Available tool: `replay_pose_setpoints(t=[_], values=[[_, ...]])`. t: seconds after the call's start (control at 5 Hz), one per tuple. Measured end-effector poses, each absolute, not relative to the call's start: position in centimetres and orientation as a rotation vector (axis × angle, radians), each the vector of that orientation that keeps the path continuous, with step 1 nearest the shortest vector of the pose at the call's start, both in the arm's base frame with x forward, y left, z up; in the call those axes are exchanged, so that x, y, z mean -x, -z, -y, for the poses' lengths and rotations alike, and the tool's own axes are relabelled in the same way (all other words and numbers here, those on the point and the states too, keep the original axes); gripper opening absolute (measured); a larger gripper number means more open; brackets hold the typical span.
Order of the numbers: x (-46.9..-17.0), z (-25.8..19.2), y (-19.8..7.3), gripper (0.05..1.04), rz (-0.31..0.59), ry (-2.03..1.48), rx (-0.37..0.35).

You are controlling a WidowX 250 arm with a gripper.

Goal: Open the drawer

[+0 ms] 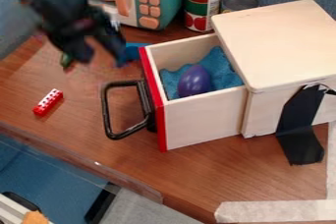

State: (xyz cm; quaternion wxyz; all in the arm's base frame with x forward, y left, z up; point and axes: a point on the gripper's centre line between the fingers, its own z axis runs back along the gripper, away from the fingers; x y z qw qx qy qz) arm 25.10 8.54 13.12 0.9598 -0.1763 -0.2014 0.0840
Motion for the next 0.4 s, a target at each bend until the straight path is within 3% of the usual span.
replay_pose_setpoints(t=[0.4], values=[[-26.0,-2.9,-19.1,1.001,0.399,0.01,0.304]])
